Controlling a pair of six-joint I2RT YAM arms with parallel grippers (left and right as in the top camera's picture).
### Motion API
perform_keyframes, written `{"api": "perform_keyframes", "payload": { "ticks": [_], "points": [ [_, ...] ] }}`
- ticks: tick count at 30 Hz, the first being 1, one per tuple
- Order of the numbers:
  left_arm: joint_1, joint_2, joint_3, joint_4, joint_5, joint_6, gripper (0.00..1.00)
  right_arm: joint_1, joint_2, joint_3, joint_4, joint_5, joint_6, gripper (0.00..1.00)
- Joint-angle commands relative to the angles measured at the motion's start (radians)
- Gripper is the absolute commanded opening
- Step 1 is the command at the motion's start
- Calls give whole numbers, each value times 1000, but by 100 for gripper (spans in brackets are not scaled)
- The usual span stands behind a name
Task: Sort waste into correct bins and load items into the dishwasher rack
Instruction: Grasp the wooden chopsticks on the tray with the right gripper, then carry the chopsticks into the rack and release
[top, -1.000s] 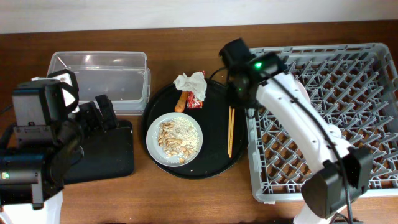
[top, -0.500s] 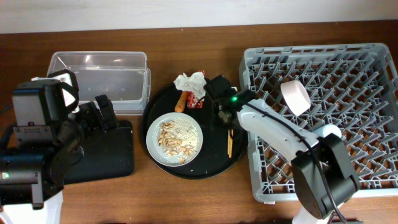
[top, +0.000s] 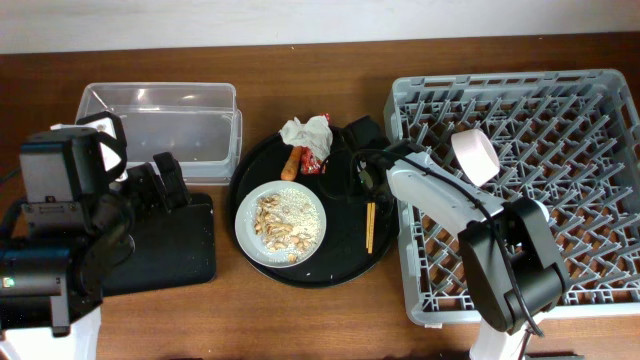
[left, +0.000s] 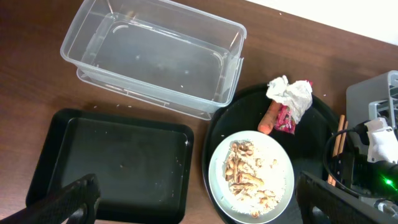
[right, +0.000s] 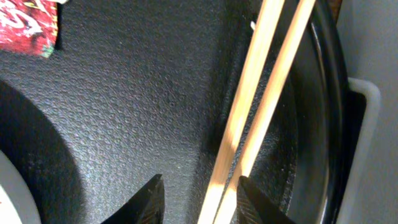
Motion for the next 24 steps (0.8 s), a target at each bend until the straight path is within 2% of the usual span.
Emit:
{"api": "perform_keyframes", "payload": {
  "ticks": [1, 5, 10, 13, 15, 17, 24],
  "points": [
    [3, -1, 10, -1, -14, -13, 99, 5, 11, -10, 9, -10, -11, 36],
    [3, -1, 10, 0, -14, -13, 99, 6, 52, -15, 16, -47, -12, 36],
    [3, -1, 10, -1, -14, -13, 99, 11, 91, -18, 14, -50, -54, 24],
    [3, -1, 10, 0, -14, -13, 99, 11, 81, -15, 13, -49, -64, 24],
    [3, -1, 10, 0, -14, -13, 99, 11, 74, -9, 1, -43, -64, 11],
    [3, -1, 10, 0, -14, -13, 99, 11, 53, 31, -60, -43, -78, 4],
    [3, -1, 10, 0, -14, -13, 99, 10, -91, 225, -269, -43, -90, 4]
  ]
}}
